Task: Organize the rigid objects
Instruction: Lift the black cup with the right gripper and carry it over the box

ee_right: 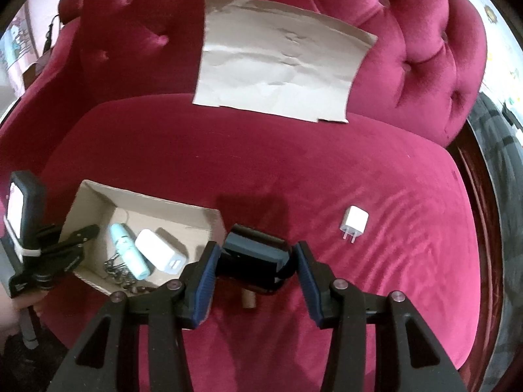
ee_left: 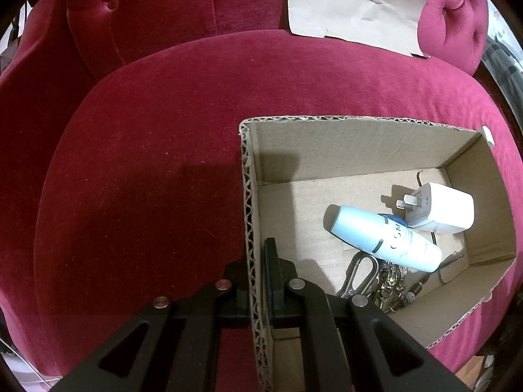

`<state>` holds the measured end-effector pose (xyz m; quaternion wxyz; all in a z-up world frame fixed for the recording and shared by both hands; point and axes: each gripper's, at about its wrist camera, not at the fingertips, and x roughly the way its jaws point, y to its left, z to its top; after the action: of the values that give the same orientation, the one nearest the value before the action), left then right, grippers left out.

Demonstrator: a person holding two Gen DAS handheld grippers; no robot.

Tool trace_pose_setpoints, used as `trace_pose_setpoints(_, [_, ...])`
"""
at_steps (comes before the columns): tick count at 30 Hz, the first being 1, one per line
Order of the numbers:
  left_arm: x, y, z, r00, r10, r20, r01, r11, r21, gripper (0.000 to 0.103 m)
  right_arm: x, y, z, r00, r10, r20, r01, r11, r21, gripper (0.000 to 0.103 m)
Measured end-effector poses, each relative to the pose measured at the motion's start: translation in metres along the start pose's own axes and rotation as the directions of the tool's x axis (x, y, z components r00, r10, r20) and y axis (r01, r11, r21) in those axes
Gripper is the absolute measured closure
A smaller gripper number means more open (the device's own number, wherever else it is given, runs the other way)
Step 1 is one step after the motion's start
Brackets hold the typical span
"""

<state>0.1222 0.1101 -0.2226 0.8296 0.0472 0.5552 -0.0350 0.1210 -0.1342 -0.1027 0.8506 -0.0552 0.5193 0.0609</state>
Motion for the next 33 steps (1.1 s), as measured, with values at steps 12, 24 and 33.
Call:
trace_pose_setpoints(12, [0.000,0.002,0.000,1.000,-0.002,0.000,0.002,1.000,-0.002,0.098,-0.004,0.040,0.008,0.999,0.046,-0.001,-0.046,0.996,-0.071,0.053])
trace_pose_setpoints(24, [0.000,0.001,0.000,1.000,-0.001,0.001,0.001,1.000,-0.001,0.098,0.003,0.082,0.011,0.995,0.101,-0.009,-0.101,0.987,-0.122,0.053])
trace_pose_setpoints(33, [0.000,0.001,-0.001,1.000,-0.001,0.001,0.001,1.000,0.000,0.098,0.017,0.099,0.011,0.992,0.124,-0.024,-0.126,0.987,-0.102,0.053])
